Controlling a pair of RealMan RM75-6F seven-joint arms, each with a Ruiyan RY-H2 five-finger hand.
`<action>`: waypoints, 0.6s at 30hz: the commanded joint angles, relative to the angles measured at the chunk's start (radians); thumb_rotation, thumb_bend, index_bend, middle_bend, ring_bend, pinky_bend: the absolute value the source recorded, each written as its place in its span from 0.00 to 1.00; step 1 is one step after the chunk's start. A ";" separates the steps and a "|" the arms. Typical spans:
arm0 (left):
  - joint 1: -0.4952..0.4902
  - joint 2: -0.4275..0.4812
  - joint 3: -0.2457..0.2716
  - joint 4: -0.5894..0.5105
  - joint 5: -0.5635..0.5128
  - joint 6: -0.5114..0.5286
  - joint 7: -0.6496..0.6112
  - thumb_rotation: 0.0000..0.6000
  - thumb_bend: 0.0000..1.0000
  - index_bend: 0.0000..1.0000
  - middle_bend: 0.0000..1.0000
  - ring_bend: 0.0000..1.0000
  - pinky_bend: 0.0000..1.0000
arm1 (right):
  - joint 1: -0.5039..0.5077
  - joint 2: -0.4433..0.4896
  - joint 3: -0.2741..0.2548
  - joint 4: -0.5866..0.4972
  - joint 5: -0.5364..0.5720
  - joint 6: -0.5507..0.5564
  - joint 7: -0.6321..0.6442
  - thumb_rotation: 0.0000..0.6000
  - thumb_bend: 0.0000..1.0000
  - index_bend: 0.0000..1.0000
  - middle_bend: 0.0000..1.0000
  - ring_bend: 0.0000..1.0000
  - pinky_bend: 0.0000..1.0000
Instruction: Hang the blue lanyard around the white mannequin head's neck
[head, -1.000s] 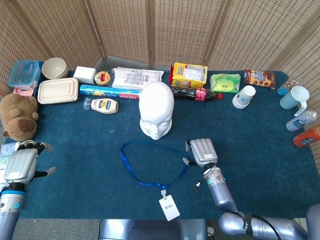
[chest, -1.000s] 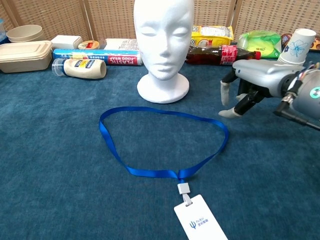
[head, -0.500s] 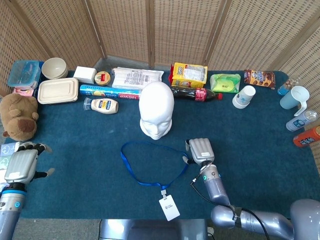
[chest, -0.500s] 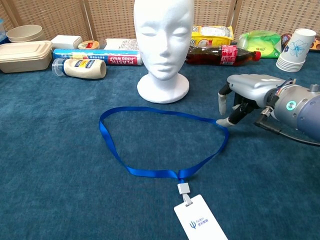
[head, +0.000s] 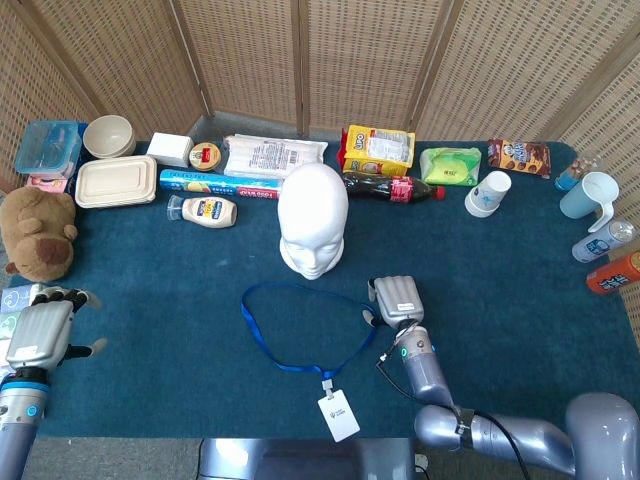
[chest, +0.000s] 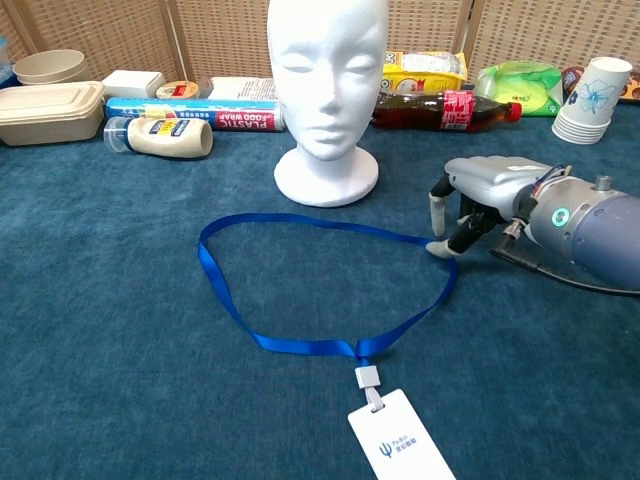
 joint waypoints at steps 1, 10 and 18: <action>0.000 0.001 0.001 0.001 0.000 0.000 -0.003 0.99 0.10 0.40 0.37 0.27 0.17 | 0.003 -0.001 -0.003 0.005 0.003 0.004 -0.004 0.78 0.38 0.47 1.00 1.00 1.00; 0.000 0.000 0.009 0.005 0.002 0.004 -0.014 0.99 0.10 0.40 0.37 0.27 0.17 | 0.010 -0.003 -0.016 0.008 0.017 0.014 -0.021 0.78 0.38 0.47 1.00 1.00 1.00; 0.006 0.003 0.017 0.007 0.004 0.010 -0.023 0.99 0.10 0.40 0.37 0.27 0.16 | 0.019 -0.013 -0.020 0.020 0.025 0.015 -0.027 0.78 0.41 0.48 1.00 1.00 1.00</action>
